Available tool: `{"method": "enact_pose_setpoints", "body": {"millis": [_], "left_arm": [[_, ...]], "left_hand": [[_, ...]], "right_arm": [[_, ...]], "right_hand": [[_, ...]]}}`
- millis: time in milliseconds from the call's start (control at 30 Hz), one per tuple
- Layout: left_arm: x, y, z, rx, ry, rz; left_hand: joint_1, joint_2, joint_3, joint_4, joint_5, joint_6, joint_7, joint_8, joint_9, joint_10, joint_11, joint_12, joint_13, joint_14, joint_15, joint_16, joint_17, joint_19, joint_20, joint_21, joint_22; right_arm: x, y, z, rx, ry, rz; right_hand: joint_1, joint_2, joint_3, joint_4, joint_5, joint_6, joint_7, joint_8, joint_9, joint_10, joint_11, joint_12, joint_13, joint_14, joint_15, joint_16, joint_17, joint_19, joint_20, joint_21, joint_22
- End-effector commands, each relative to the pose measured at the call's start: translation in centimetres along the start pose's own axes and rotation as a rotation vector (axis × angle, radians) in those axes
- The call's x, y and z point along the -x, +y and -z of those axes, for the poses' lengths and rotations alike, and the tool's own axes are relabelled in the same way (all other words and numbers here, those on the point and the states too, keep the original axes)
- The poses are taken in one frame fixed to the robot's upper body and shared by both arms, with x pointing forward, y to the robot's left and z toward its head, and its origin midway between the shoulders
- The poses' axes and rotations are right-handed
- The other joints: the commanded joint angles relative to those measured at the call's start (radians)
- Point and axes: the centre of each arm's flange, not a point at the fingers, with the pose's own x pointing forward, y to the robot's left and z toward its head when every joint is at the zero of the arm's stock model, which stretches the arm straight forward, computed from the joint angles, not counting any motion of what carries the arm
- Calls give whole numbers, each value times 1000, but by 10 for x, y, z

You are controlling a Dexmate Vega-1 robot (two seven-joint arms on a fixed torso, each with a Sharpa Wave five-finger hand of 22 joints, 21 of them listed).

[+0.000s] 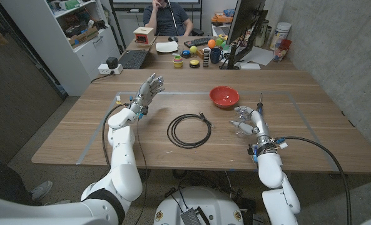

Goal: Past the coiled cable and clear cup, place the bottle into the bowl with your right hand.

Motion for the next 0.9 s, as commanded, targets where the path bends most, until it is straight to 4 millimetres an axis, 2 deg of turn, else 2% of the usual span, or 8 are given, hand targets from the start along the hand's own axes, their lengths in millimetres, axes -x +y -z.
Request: {"method": "enact_pose_setpoints", "body": {"millis": [33,333,900], "left_arm": [[2,2,-1,2,-2,-4],[3,3,-2,-3,-5,-9],[5,0,-6,-8,-11,-6]], "left_hand": [[-6,0,-3,-3,6,4,3,6,6,-1,-2,4,5,0,0,4,3,3,2,-4,2],[-7,1,-5,-3,8,3,4,6,5,-1,-4,3,5,0,-1,4,2,3,2,-5,1],[-8,2,-8,-4,11,4,3,7,5,-1,-4,4,5,0,0,5,2,4,2,-8,2]], "right_arm": [[-14,-12,-11,2,-40,31],[-26,-18,-21,-6,-79,52],[-44,-8,-32,-73,-115,56]], "right_hand": [[102,99,-3,-4,5,5,5,7,6,116,-55,1,2,266,-390,-5,5,150,-305,335,16],[108,102,-2,-4,6,5,5,9,10,121,-54,2,0,267,-391,-10,6,144,-304,344,17],[123,110,2,-5,6,17,9,19,20,135,-50,5,-5,275,-391,-18,12,141,-304,364,18]]}}
